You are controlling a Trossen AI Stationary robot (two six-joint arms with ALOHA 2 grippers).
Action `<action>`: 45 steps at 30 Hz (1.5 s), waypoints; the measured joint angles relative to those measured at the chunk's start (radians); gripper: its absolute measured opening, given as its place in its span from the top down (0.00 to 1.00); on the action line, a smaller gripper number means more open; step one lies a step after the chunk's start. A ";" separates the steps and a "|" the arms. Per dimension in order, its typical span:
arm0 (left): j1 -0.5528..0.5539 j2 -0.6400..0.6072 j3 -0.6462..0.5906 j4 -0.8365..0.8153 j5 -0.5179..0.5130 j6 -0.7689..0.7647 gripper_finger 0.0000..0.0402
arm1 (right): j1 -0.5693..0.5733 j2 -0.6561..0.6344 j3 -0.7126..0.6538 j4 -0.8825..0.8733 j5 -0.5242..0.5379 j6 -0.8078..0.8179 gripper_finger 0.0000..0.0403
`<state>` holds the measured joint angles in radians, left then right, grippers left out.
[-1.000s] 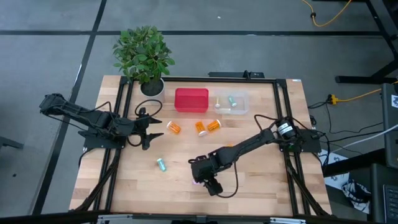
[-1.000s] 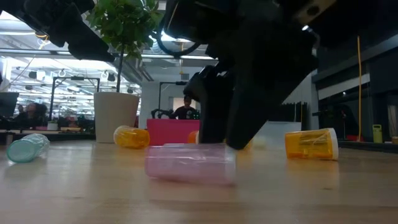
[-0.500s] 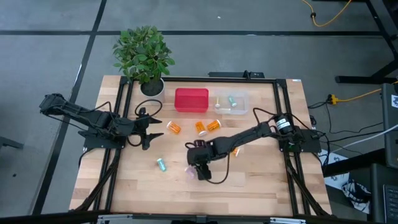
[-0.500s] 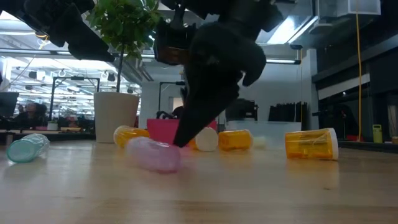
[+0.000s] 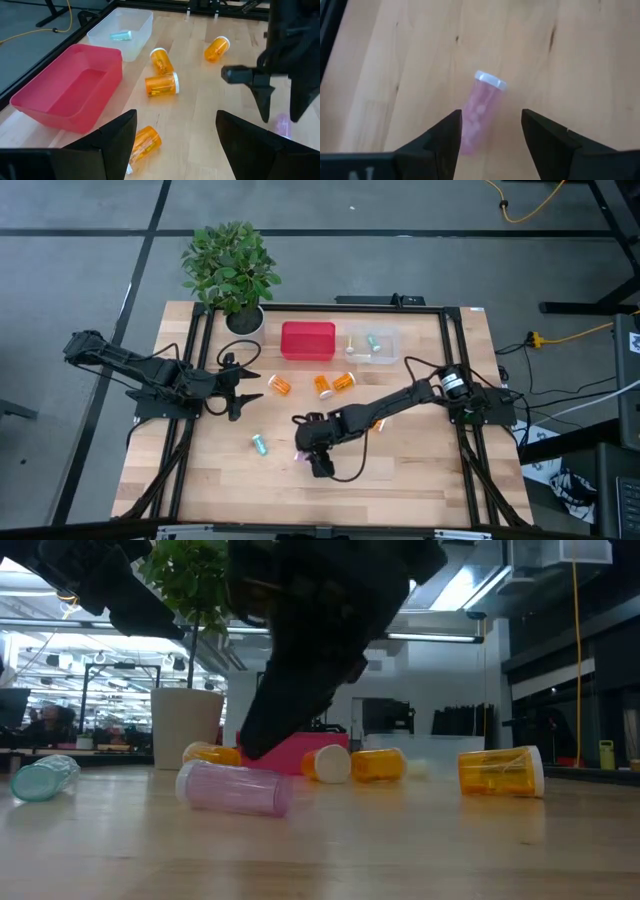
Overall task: Pick and place medicine bottles into bin by pill shape (circle, oval)
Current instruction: Put the pink tablet bottle into the transparent bin
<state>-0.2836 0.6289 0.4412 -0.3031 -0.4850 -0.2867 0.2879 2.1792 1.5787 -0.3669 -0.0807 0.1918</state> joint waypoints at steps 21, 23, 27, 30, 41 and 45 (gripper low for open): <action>0.000 0.000 0.000 0.000 0.000 0.000 0.34 | 0.015 0.054 0.000 -0.009 0.193 -0.067 0.48; 0.000 0.000 0.000 0.000 0.000 0.000 0.34 | 0.012 0.054 0.000 -0.009 0.213 -0.065 0.50; 0.000 0.000 0.000 0.000 0.000 0.000 0.34 | 0.000 0.054 0.000 -0.010 0.222 -0.053 0.58; 0.000 0.000 0.000 0.000 0.000 0.000 0.34 | -0.008 0.054 0.000 -0.016 0.266 -0.015 0.66; 0.000 0.000 0.000 0.000 0.000 0.001 0.34 | -0.039 -0.067 -0.001 -0.341 0.732 0.135 0.77; 0.000 0.000 0.000 0.000 0.000 0.001 0.34 | -0.053 -0.150 0.000 -0.631 0.970 0.358 0.74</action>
<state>-0.2839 0.6292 0.4412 -0.3032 -0.4853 -0.2859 0.2346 2.0289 1.5784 -0.9978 0.8894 0.5500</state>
